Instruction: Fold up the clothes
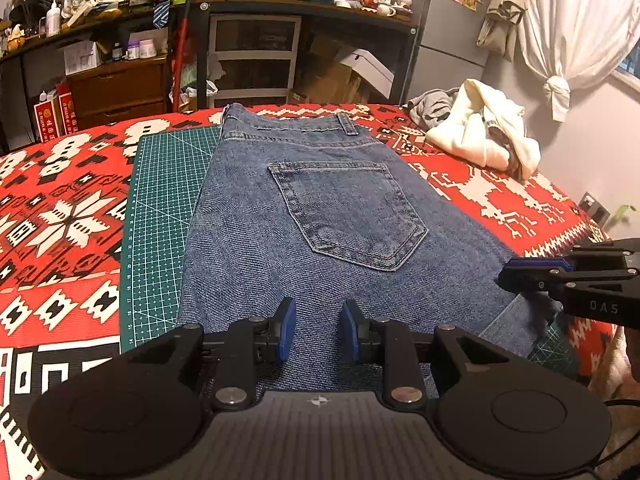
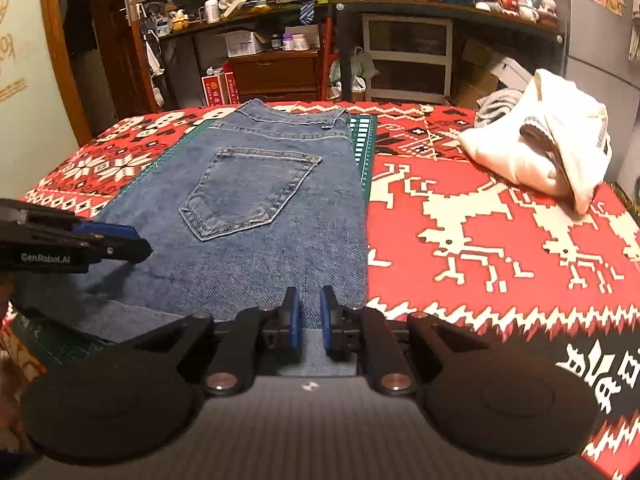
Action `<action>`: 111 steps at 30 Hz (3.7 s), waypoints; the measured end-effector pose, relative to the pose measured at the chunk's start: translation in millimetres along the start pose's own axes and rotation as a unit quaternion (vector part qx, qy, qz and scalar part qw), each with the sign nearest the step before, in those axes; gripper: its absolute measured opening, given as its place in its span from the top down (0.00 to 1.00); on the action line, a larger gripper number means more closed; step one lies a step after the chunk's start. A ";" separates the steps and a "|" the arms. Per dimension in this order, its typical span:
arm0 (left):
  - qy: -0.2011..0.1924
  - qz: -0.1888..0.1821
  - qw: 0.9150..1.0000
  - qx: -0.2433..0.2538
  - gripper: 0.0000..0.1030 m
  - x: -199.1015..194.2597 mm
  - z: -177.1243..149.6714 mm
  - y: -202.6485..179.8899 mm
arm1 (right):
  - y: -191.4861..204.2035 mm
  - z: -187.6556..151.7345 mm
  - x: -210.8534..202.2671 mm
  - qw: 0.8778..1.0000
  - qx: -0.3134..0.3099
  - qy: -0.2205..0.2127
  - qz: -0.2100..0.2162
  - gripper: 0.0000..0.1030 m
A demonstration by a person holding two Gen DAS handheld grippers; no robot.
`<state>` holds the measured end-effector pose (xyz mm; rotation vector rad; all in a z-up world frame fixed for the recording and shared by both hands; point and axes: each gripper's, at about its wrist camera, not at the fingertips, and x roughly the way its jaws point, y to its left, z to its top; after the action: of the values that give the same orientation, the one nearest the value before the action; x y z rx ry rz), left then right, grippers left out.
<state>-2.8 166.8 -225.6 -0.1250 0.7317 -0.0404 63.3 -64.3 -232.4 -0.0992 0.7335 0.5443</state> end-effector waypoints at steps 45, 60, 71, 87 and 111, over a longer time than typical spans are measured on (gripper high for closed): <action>0.046 0.036 0.995 -0.080 0.91 5.6 23.0 30.0 | -19.1 -1.8 5.2 0.998 0.055 -0.005 -0.010 0.87; 0.069 0.071 0.993 -0.058 0.97 -35.5 -7.3 34.9 | -17.3 -0.7 5.5 0.999 0.053 -0.001 -0.011 0.87; 0.068 0.080 0.991 -0.088 0.97 -29.4 6.9 40.2 | -22.5 5.0 3.4 0.998 0.070 0.008 -0.004 0.86; 0.121 0.064 0.986 -0.094 0.71 -53.1 -3.2 63.1 | -46.7 10.5 8.9 0.989 0.129 0.061 0.044 0.79; 0.103 0.092 0.989 -0.058 0.84 -89.2 1.3 67.1 | -15.8 10.7 -28.5 0.993 0.050 0.091 0.064 0.87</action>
<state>-68.7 240.6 -174.0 -0.1652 0.9492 0.1689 60.4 -87.4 -207.3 -0.0073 0.9480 0.6256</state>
